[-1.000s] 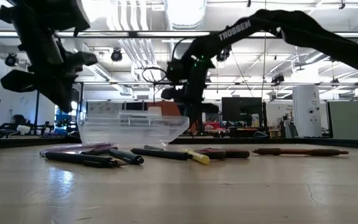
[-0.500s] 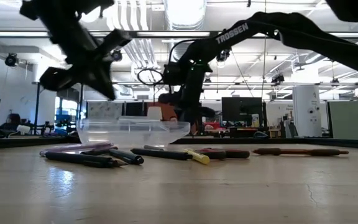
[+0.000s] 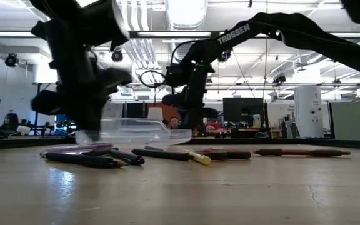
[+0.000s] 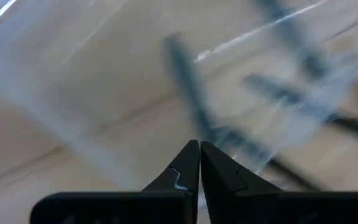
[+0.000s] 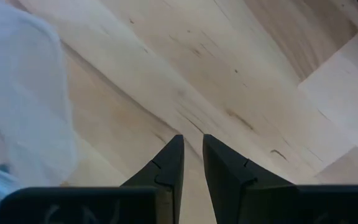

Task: Pick & place school supplies into a supply box
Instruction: Prepare the transparent supply box

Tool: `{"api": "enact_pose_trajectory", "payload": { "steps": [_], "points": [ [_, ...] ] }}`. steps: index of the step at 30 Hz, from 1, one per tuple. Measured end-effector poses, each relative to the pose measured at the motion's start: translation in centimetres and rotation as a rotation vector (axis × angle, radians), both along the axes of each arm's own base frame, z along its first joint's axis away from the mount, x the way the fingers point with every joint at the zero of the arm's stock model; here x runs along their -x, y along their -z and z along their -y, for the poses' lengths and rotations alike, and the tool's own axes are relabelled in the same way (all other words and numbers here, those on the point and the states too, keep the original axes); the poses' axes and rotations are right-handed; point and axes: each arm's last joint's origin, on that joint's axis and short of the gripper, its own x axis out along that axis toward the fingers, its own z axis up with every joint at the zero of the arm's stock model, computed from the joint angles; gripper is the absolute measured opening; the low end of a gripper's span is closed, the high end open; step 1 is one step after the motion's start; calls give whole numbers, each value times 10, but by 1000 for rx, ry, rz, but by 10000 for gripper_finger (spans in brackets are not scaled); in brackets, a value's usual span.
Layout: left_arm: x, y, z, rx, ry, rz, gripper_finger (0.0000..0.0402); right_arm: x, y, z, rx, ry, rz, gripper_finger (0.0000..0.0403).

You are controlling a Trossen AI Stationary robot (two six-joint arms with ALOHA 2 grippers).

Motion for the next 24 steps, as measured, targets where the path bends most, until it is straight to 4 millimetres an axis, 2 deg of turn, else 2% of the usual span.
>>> {"api": "enact_pose_trajectory", "payload": {
  "steps": [4, 10, 13, 16, 21, 24],
  "points": [
    [18, 2, -2, -5, 4, -180, 0, 2, 0, -1, -12, -3, -22, 54],
    [51, -3, -11, -78, -12, -447, 0, 3, 1, -5, -27, -1, -44, 54],
    [63, -10, -18, -133, -54, -524, 0, -1, -2, -11, -23, -1, -34, 54],
    [70, -21, -20, -171, -133, -491, 0, -7, -12, -18, 5, -7, 24, 54],
    [74, -51, -13, -213, -208, -297, 0, -25, -40, -31, 51, -56, 202, 54],
    [79, -65, -6, -205, -241, -193, 0, -33, -54, -40, 23, -119, 302, 54]
  ]
}}
